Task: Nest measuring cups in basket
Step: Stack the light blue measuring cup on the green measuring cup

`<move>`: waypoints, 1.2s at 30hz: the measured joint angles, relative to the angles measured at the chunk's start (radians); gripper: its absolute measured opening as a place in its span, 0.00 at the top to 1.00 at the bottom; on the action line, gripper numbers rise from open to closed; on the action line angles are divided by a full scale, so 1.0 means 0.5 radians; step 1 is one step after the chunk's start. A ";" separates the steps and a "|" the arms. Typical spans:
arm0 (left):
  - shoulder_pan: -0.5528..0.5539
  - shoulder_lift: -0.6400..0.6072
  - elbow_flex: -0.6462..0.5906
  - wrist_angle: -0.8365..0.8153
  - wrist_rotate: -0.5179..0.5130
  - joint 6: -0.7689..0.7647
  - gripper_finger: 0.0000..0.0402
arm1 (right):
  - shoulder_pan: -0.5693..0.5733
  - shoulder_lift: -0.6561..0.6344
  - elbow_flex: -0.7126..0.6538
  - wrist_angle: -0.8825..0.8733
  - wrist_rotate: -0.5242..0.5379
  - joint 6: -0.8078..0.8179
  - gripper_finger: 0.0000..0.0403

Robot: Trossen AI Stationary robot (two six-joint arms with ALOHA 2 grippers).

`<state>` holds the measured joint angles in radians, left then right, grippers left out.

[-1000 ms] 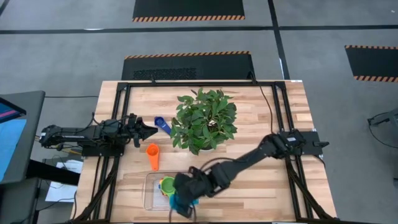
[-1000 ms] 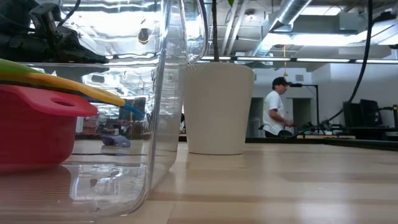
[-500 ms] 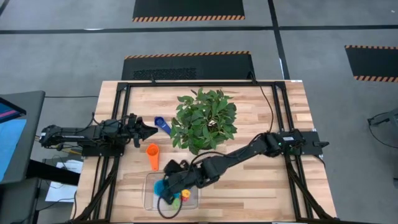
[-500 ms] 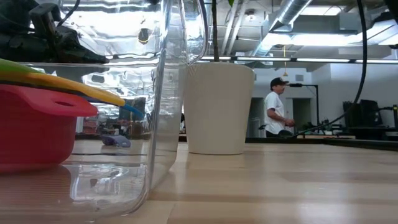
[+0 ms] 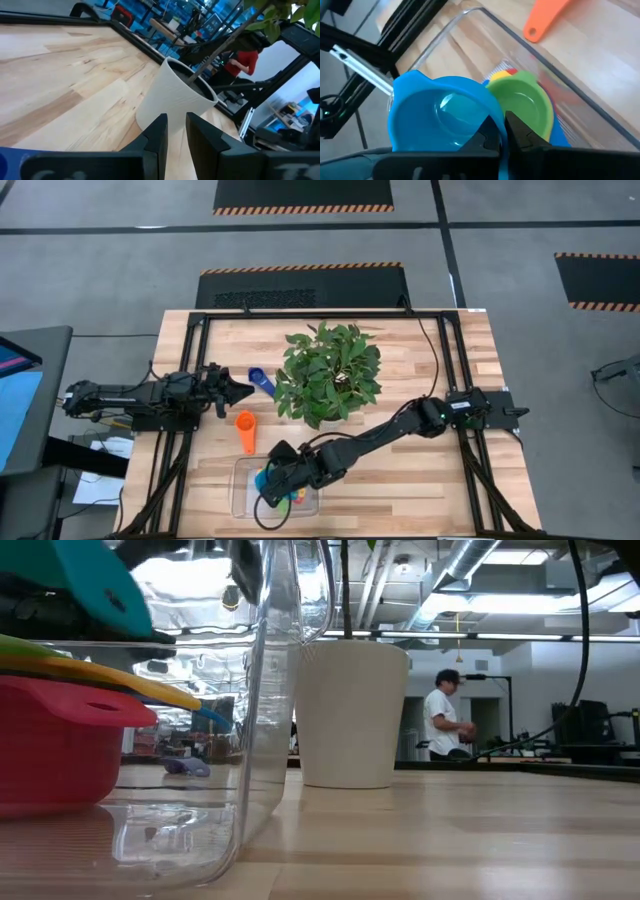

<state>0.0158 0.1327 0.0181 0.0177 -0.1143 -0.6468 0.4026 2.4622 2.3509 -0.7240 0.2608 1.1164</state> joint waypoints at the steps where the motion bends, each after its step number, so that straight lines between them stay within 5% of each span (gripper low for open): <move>1: 0.000 0.000 0.000 0.000 -0.001 0.000 0.85 | -0.001 -0.001 0.001 -0.036 0.001 0.014 0.97; 22: 0.000 0.001 0.000 0.001 -0.002 -0.010 0.85 | -0.026 -0.001 0.000 -0.144 -0.061 0.243 0.97; 36: 0.000 0.001 0.000 0.001 -0.003 -0.018 0.85 | -0.027 -0.002 0.000 -0.022 -0.108 0.122 0.87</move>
<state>0.0158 0.1329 0.0181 0.0181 -0.1158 -0.6556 0.3889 2.4611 2.3508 -0.7351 0.2070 1.1774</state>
